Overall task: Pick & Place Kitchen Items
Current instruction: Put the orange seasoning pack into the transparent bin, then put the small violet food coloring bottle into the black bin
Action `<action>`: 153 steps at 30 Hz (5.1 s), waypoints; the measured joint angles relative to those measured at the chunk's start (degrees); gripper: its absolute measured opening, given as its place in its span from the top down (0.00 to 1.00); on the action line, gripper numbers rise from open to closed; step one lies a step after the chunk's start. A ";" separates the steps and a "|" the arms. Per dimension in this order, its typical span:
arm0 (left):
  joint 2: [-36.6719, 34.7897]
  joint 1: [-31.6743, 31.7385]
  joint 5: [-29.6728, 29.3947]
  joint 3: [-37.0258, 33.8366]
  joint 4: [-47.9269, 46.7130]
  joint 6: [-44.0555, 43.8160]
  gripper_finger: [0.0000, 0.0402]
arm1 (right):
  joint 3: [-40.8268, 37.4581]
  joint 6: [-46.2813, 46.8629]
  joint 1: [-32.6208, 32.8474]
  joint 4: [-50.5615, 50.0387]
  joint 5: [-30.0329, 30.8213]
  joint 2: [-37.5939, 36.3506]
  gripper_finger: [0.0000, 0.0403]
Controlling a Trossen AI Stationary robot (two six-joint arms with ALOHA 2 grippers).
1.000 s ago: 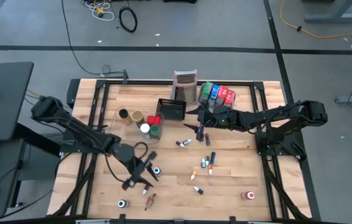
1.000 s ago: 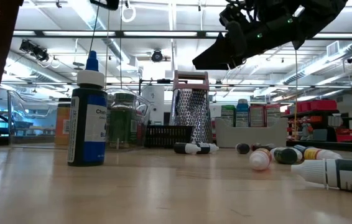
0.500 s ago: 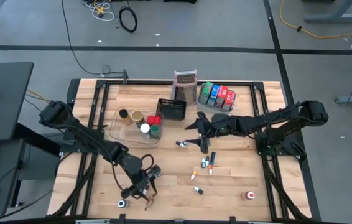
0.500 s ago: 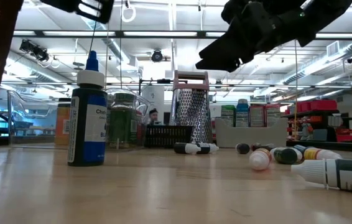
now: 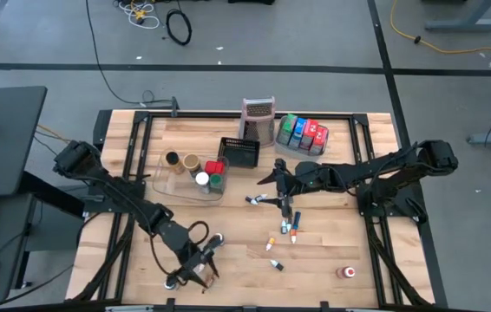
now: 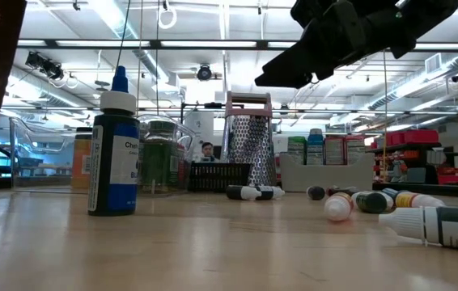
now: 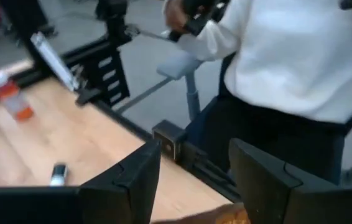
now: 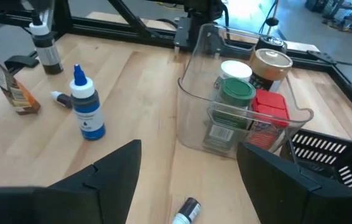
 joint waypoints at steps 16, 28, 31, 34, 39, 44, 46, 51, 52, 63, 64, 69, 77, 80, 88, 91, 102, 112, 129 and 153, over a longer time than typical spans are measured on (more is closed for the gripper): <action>6.01 -4.68 -34.02 29.24 -43.73 -23.02 0.48 | 0.00 -4.55 0.00 1.63 2.06 0.00 0.32; 15.21 -4.75 -26.64 44.19 -59.90 -50.01 0.48 | 0.00 -4.07 0.02 0.38 1.26 -0.02 0.32; 15.21 -4.75 -26.01 44.17 -65.67 -58.65 0.48 | 0.00 -2.97 0.04 -0.55 1.26 -0.02 0.32; 15.21 -4.75 -23.97 43.43 -69.78 -66.87 0.48 | -0.01 -1.52 0.04 -2.02 1.28 -0.02 0.32; 15.21 -4.57 -21.85 42.49 -69.20 -68.97 0.48 | -0.02 -2.79 0.04 -2.87 1.30 -0.02 0.32; 15.21 -4.58 -21.71 42.49 -70.26 -69.62 0.48 | -0.02 -2.99 0.04 -2.79 1.37 -0.02 0.32; 15.63 -4.79 -21.78 42.49 -71.45 -69.73 0.48 | -0.02 -2.99 0.03 -2.54 1.38 -0.02 0.32; 17.97 -5.11 -21.30 42.57 -70.06 -69.69 0.48 | 0.00 -3.43 0.00 -2.29 1.44 -0.02 0.32; 18.53 -5.23 -20.46 42.46 -70.90 -69.39 0.48 | -0.02 -3.45 0.00 -2.33 1.45 -0.02 0.32; 20.76 -4.51 -14.96 42.42 -74.60 -66.60 0.50 | -0.02 -3.45 0.00 -2.69 1.43 -0.02 0.32; 20.76 -4.41 -14.70 42.40 -75.44 -66.22 0.52 | -0.02 -3.45 0.00 -2.57 1.43 -0.02 0.32; 20.72 -3.36 -12.10 42.36 -76.62 -66.79 0.74 | 0.00 -3.44 0.00 -2.59 1.45 -0.02 0.32; 20.65 -0.55 -8.87 45.48 -80.65 -65.69 0.97 | 0.00 -3.45 0.00 -2.20 1.45 -0.02 0.32; 20.68 -0.25 -10.54 49.40 -88.98 -62.68 0.99 | 0.00 -3.45 0.00 -2.14 1.45 -0.02 0.32; 20.61 -0.25 -21.64 61.80 -115.08 -61.74 0.99 | 0.00 -3.45 0.00 -2.11 1.45 -0.02 0.32; 19.07 0.17 -25.63 62.27 -114.10 -56.76 0.99 | 0.00 -3.45 0.00 -2.09 1.45 -0.02 0.32; 16.86 9.66 -31.36 58.83 -115.77 -37.74 0.99 | 0.00 -1.12 0.00 -2.00 1.45 -0.02 0.32; 11.97 17.86 -33.52 56.19 -115.42 -27.05 0.99 | 0.00 -1.53 0.00 -1.70 1.45 -0.02 0.32; -2.02 30.20 -36.58 24.06 -105.76 -30.25 0.97 | 0.00 -2.01 0.00 -1.59 1.50 -0.03 0.32; -2.01 30.48 -40.29 20.52 -104.02 -32.49 0.75 | 0.00 -3.35 -0.20 -1.23 1.52 -0.03 0.32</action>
